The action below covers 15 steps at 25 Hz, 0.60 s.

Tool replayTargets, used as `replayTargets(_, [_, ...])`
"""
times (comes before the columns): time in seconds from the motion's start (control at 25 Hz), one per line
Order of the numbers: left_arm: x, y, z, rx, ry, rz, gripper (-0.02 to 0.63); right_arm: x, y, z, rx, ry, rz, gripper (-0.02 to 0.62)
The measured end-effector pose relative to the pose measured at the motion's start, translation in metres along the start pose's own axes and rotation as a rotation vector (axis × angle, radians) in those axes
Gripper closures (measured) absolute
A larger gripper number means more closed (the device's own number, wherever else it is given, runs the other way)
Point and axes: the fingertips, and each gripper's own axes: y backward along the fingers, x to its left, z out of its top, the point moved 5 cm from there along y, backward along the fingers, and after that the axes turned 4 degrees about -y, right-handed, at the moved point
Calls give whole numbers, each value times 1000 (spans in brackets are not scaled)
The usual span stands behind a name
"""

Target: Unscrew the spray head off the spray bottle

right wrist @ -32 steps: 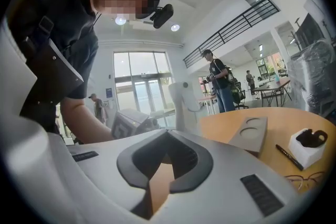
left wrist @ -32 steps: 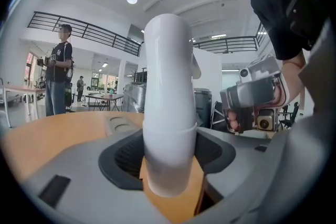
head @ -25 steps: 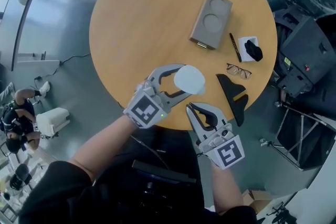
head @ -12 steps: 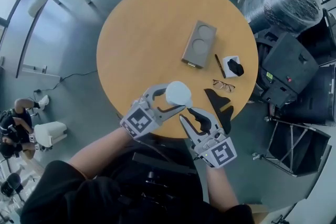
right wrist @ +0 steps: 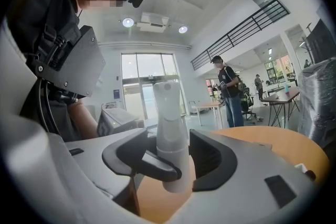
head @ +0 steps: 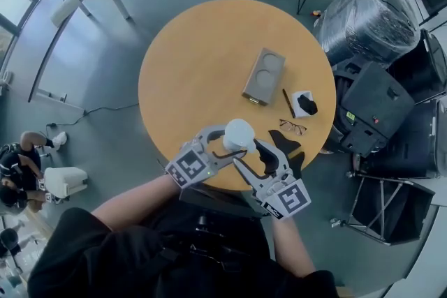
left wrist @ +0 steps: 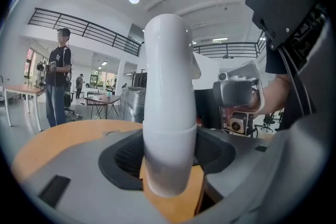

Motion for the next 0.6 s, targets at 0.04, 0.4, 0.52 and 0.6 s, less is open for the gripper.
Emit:
replayTargets(0.04, [-2,0,0,6,1,2,298,1,-2,3,-1,1,0,324])
replayTargets(0.4, [-18,15,5,59,-35,21,298,17,-34,28,-4,39,14,276])
replayTargets(0.52, [-23,18,4,100,-65,21,298,20,-42,30,7,46,16,276])
replayTargets(0.6, [-27,23,5,146,-95,13,298,24,-44,32,16,56,21,281])
